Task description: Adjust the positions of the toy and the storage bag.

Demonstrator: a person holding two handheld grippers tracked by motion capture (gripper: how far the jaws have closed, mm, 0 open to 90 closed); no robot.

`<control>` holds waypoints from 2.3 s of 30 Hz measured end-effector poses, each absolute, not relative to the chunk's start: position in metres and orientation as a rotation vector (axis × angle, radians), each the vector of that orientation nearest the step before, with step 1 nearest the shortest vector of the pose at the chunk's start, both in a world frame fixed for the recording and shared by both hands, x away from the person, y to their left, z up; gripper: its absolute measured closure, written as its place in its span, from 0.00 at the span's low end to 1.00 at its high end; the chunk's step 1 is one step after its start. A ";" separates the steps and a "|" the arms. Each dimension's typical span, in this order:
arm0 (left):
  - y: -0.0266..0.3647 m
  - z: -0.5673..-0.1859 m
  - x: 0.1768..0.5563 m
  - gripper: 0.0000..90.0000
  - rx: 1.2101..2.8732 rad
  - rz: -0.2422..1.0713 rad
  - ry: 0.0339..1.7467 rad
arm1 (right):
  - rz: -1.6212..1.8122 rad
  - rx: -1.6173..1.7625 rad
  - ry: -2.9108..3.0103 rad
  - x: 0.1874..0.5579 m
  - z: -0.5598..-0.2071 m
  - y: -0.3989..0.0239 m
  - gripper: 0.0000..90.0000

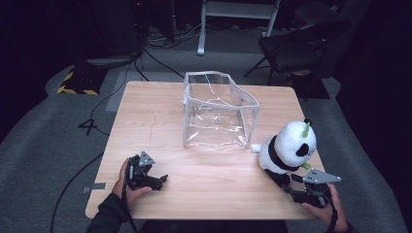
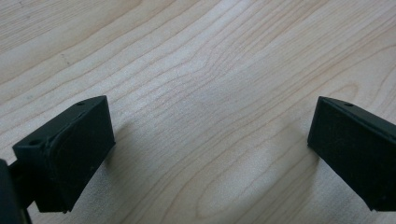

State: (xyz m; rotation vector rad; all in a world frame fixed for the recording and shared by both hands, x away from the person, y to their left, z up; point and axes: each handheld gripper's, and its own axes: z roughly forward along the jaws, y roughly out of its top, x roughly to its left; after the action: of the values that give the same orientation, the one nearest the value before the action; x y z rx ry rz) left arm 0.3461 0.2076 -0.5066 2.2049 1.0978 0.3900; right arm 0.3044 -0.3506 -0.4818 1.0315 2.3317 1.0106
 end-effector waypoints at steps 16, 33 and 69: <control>0.208 -0.507 0.346 0.01 2.205 0.390 1.098 | 1.135 1.105 2.009 0.294 -0.417 -0.366 0.23; 0.208 -0.507 0.346 0.01 2.205 0.390 1.098 | 1.225 1.095 1.838 0.303 -0.378 -0.338 0.18; 0.208 -0.507 0.346 0.01 2.205 0.390 1.098 | 1.409 1.043 2.048 0.384 -0.393 -0.360 0.22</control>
State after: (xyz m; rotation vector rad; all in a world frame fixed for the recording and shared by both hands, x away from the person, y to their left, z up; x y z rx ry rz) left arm 0.3462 0.2076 -0.5066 2.2054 1.0976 0.3895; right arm 0.3843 -0.3598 -0.3930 1.0426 2.0476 1.4086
